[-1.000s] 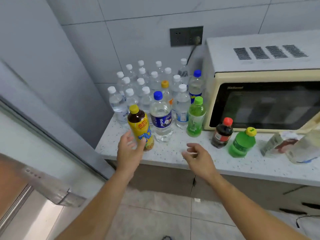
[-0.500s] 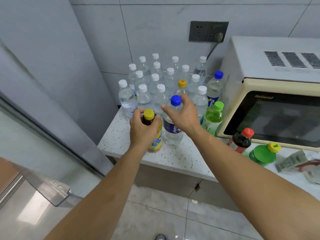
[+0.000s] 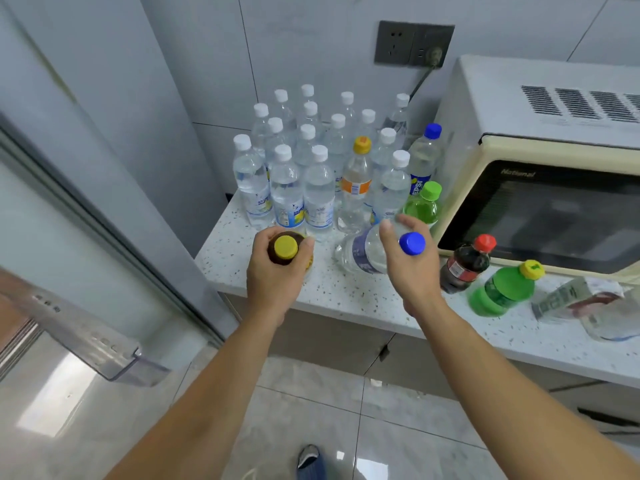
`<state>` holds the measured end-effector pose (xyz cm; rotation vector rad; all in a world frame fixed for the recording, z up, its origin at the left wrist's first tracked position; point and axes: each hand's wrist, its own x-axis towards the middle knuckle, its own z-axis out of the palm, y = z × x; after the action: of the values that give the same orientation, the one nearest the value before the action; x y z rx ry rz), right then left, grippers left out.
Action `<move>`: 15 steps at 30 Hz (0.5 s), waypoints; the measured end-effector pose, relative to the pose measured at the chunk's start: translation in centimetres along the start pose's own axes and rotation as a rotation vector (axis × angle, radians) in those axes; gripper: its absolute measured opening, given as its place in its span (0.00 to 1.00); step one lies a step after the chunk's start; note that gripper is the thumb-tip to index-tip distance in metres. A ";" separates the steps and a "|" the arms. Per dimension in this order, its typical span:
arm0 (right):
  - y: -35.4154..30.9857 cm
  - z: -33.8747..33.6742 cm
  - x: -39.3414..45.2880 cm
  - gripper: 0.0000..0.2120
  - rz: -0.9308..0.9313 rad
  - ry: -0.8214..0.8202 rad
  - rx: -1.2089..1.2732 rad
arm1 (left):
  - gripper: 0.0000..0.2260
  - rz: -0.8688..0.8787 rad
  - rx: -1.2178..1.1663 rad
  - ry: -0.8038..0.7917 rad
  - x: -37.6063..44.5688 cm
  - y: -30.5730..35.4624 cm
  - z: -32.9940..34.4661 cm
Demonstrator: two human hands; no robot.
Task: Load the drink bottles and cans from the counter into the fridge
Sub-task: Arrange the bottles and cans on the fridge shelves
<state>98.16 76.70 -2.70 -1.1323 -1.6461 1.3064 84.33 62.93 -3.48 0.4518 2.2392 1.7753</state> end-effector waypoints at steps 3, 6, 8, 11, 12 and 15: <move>0.2 -0.3 -1.2 0.12 0.012 0.027 0.045 | 0.14 -0.103 -0.138 0.022 -0.7 0.0 0.0; 0.7 -0.8 -2.1 0.12 0.015 0.044 0.096 | 0.15 -0.184 -0.249 -0.007 -1.6 -0.5 -0.1; 1.4 -1.5 -2.7 0.13 0.013 0.046 0.139 | 0.13 -0.164 -0.247 0.062 -2.5 -0.8 -0.1; 2.1 -2.8 -3.6 0.12 -0.009 0.068 0.180 | 0.08 -0.129 -0.267 0.230 -4.0 -0.6 -0.4; 2.1 -3.4 -3.7 0.11 -0.017 0.085 0.190 | 0.07 -0.141 -0.299 0.262 -4.3 -0.5 -0.7; 1.6 -5.0 -4.1 0.02 -0.044 0.112 0.207 | 0.08 -0.160 -0.317 0.263 -5.0 -0.7 -2.0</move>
<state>104.48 74.62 -3.34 -1.0198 -1.4113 1.3267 88.15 59.01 -3.68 -0.0261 2.0240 2.1522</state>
